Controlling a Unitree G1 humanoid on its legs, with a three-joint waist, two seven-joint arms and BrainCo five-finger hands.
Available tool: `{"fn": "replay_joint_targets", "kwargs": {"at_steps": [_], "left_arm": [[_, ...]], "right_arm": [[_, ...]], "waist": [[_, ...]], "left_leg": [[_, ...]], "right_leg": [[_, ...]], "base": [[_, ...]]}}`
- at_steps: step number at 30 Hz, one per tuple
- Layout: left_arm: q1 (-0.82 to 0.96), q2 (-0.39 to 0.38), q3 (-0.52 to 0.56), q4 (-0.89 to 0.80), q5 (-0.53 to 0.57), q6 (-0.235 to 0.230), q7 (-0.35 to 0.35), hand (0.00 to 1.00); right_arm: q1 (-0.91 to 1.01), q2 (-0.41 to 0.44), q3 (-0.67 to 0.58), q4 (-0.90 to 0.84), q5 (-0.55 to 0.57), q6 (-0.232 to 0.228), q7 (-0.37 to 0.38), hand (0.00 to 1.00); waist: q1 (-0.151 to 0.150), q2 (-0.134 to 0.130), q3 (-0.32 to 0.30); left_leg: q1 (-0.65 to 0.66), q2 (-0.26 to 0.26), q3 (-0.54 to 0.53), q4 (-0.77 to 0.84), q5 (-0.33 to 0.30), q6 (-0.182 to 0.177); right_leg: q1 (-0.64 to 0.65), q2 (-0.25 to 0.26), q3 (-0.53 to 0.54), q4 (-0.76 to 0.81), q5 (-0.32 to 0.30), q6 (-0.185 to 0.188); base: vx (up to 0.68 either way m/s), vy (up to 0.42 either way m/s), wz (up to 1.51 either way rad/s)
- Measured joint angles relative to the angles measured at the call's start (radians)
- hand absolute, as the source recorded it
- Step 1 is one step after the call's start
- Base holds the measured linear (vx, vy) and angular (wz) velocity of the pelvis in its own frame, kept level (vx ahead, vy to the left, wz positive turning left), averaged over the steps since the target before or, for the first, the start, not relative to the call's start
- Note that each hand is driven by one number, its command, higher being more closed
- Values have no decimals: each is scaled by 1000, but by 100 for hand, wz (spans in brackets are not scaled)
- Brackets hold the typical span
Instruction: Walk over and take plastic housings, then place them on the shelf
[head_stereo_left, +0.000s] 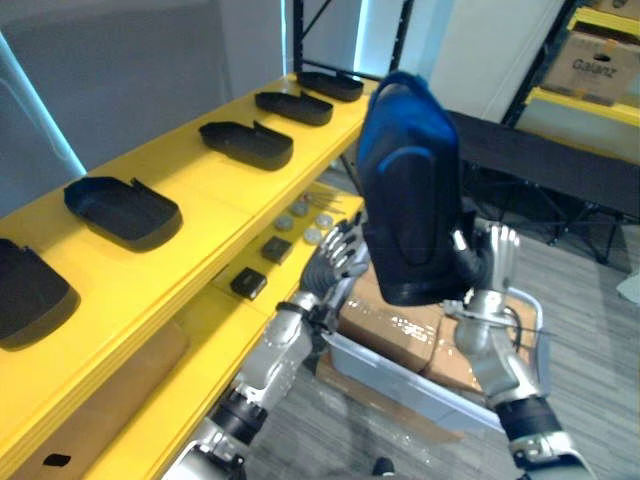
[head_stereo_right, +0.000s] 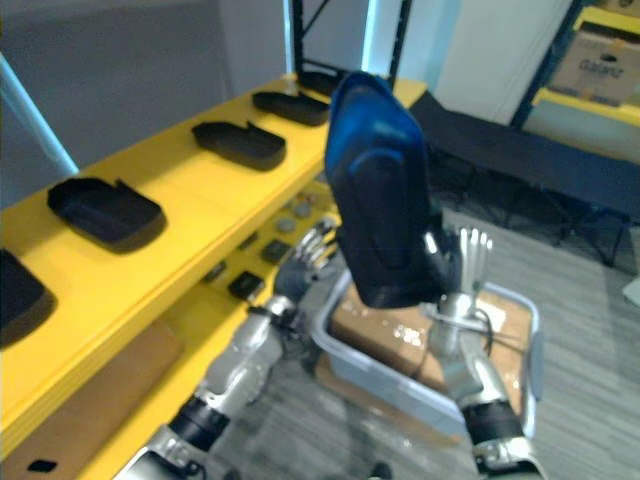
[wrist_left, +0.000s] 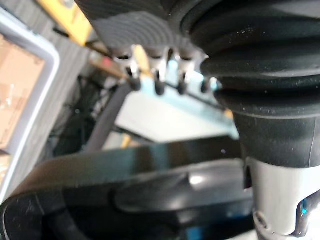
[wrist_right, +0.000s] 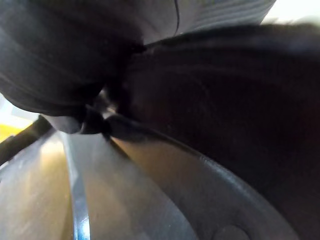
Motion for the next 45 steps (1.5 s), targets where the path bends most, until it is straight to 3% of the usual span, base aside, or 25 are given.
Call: {"fn": "replay_joint_targets", "kwargs": {"at_steps": [12,13,18,25,31,35,38,43,44,45], "left_arm": [[-21,-12,-52,-16,36,18,22,0],[-21,-12,-53,-16,36,18,24,100],[-22,-12,-61,-11,36,17,44,100],[-22,-8,-35,-3,36,14,150,100],[-22,-5,-22,15,34,4,166,100],[-21,-5,-24,20,37,-44,183,100],[-20,-5,-21,3,131,-102,195,100],[9,-4,17,-130,268,-125,212,100],[12,-4,20,-147,275,-125,211,100],[13,-4,22,-151,284,-125,211,100]], "right_arm": [[0,44,94,15,50,-17,0,100],[0,46,96,18,53,-17,0,100],[0,65,120,59,89,-17,0,100],[0,88,190,61,122,-18,-25,100],[10,115,210,61,156,-18,-29,100],[18,123,226,40,157,-19,-46,100],[18,127,228,25,157,-43,-74,100],[17,137,242,-57,158,-65,-118,100],[16,137,246,-67,159,-65,-129,0],[16,137,246,-70,161,-65,-130,0]], "waist": [[4,0,-1],[4,-1,-1],[4,0,-24],[4,0,-28],[5,-2,-30],[5,-2,-30],[6,-1,-31],[6,25,-53],[7,35,-60],[7,40,-63]], "left_leg": [[0,-2,-3,1,0,0],[0,-2,-3,1,0,0],[0,-2,-4,1,0,0],[2,-2,-6,1,0,0],[1,-2,-7,5,0,0],[1,-2,-7,5,0,0],[1,-3,-11,5,0,0],[1,-3,-10,5,-1,-1],[1,-3,-10,5,-1,-1],[1,-3,-11,5,-1,-1]], "right_leg": [[2,-1,-1,0,0,0],[2,-1,-2,0,0,0],[2,-1,-2,0,0,0],[1,-1,-3,0,-3,-6],[1,-2,-4,0,-4,-7],[3,-2,-5,0,-1,-3],[6,-1,-10,-1,-3,-5],[2,-2,-11,-1,-8,-12],[3,-2,-11,0,-9,-13],[3,-2,-12,0,-9,-13]], "base": [[0,0,0],[0,0,0],[0,0,0],[0,0,0],[0,0,0],[0,0,0],[0,0,1],[0,0,0],[0,0,0],[0,0,0]]}}
